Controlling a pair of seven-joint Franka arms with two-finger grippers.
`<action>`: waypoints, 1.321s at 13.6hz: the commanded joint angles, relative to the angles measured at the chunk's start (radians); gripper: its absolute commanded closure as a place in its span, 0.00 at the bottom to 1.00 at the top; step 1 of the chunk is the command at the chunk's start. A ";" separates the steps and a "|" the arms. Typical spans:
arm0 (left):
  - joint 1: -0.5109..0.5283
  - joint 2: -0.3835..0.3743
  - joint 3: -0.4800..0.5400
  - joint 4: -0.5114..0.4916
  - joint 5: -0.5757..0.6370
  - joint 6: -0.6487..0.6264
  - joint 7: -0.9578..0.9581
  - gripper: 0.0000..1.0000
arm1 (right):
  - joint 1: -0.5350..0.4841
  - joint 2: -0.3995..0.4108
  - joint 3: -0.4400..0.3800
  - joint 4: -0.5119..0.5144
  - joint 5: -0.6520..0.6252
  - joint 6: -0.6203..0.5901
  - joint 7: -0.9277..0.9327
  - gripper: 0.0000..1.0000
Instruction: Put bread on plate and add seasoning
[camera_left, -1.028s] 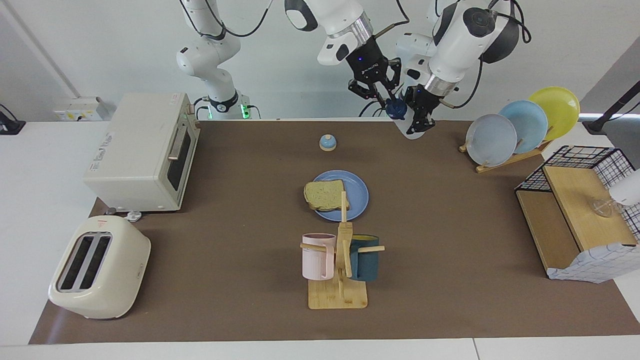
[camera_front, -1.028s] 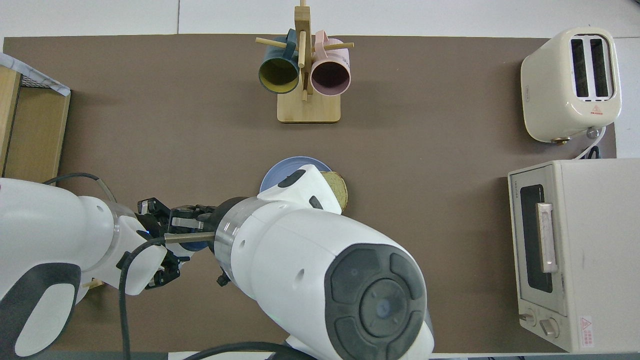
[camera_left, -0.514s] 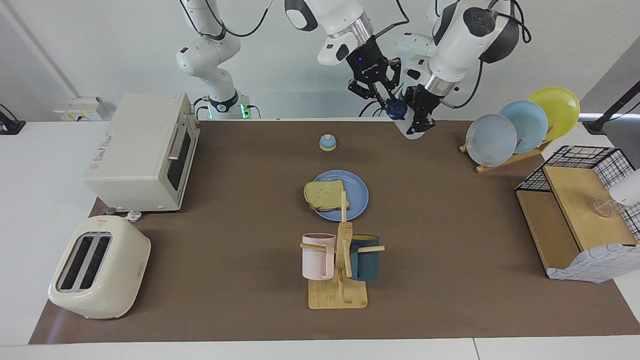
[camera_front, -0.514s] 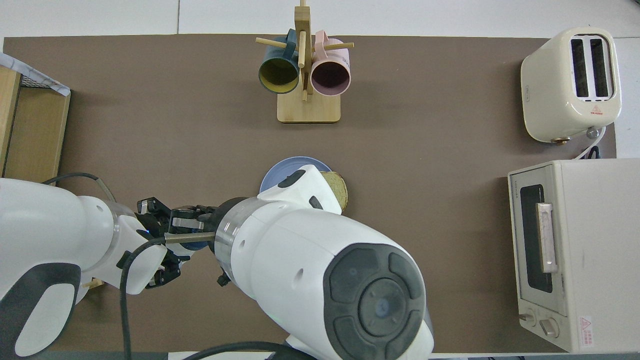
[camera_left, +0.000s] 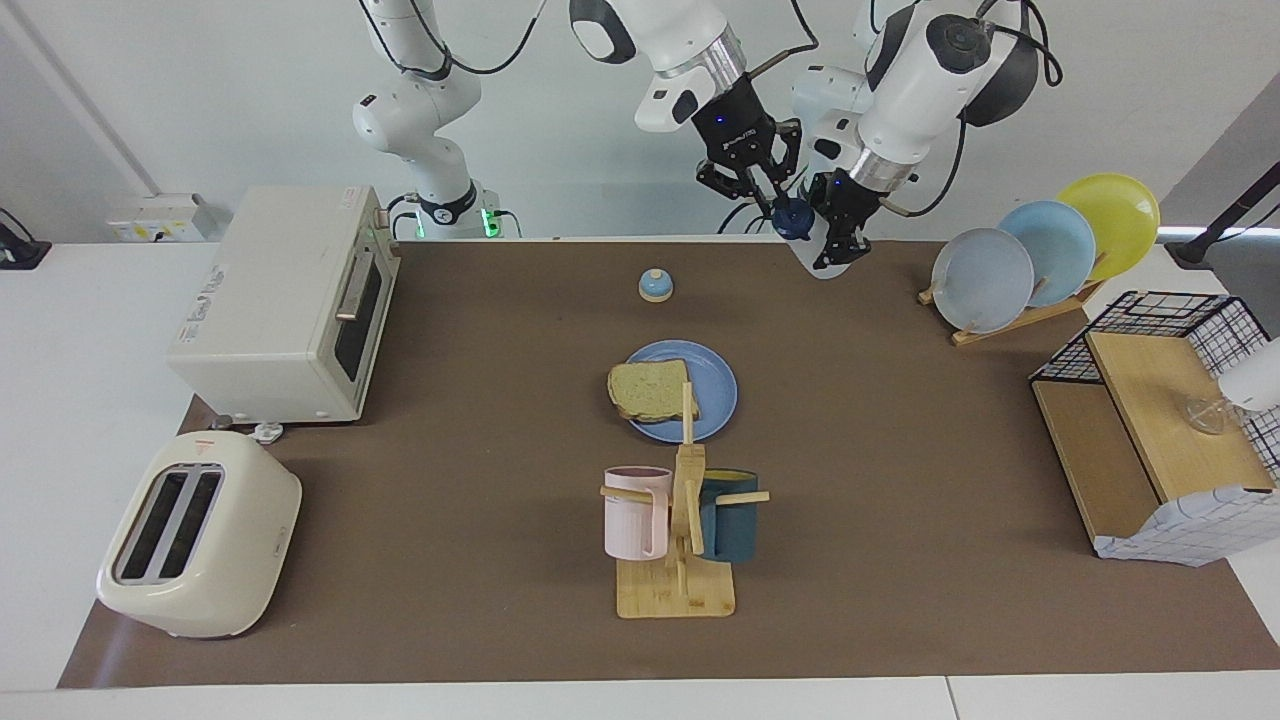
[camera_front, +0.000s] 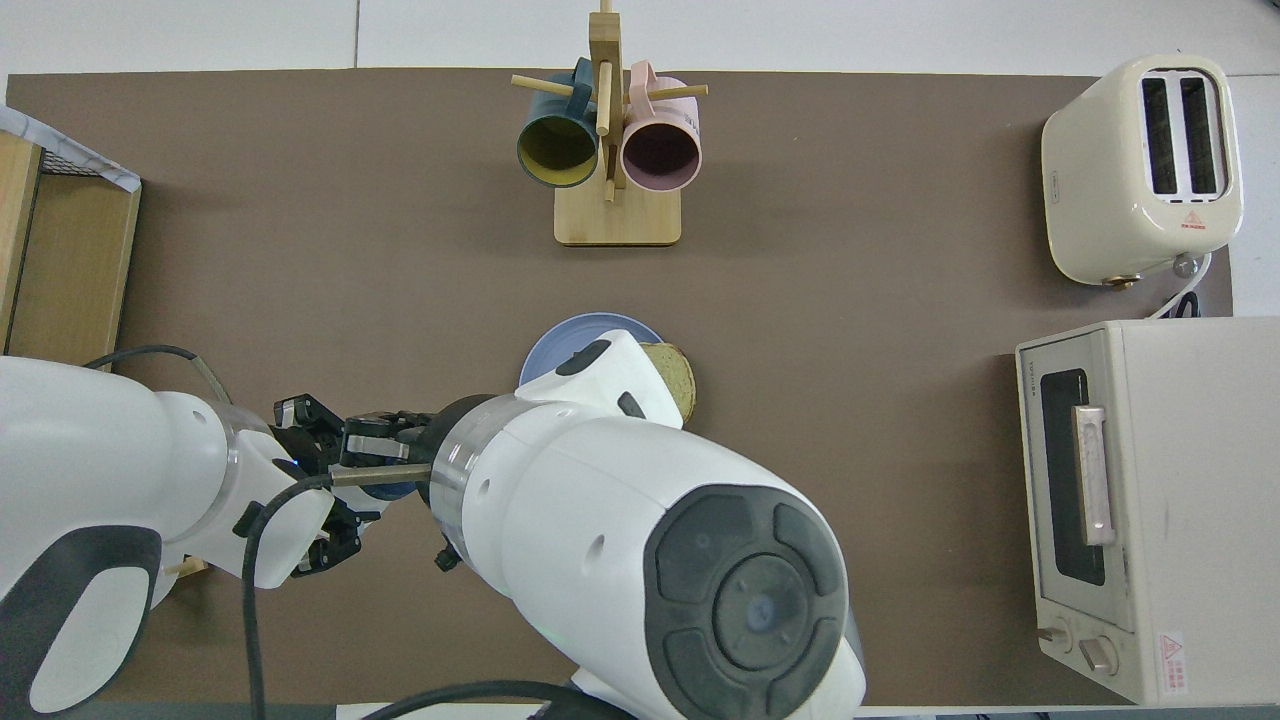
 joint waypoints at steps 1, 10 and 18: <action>0.004 -0.039 -0.005 -0.037 0.013 0.026 -0.017 1.00 | -0.003 -0.005 0.008 -0.014 -0.025 -0.002 0.027 0.76; 0.006 -0.039 -0.005 -0.037 0.013 0.027 -0.025 1.00 | -0.003 -0.005 0.008 -0.008 -0.025 -0.004 0.025 0.92; 0.006 -0.039 -0.005 -0.037 0.012 0.027 -0.033 1.00 | -0.020 -0.005 -0.007 0.006 -0.014 -0.033 0.024 1.00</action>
